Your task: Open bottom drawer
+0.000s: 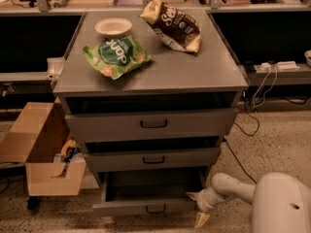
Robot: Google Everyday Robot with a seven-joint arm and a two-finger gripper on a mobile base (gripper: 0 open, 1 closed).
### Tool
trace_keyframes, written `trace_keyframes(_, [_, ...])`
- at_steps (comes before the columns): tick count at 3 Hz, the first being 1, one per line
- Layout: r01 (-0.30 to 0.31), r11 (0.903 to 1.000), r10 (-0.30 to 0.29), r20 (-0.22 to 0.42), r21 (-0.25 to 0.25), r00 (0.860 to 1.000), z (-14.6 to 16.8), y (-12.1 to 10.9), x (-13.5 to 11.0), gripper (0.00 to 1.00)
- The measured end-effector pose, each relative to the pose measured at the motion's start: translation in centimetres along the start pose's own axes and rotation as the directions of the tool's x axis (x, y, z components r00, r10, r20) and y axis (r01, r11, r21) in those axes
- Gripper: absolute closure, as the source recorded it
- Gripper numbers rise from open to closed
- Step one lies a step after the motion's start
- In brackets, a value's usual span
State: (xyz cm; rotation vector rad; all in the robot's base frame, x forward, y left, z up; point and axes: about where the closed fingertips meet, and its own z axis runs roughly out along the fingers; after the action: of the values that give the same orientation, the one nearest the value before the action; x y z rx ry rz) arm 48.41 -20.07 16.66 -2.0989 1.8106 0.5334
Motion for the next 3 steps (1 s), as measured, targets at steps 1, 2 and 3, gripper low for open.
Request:
trace_keyframes(1, [-0.007, 0.9999, 0.007, 0.000, -0.011, 1.000, -0.4, 1.5, 0.4, 0.40])
trace_keyframes(2, [-0.011, 0.9999, 0.011, -0.001, 0.005, 1.000, -1.7, 3.1, 0.5, 0.64])
trace_keyframes(3, [-0.051, 0.9986, 0.051, 0.027, 0.015, 0.998, -1.8, 5.8, 1.1, 0.86])
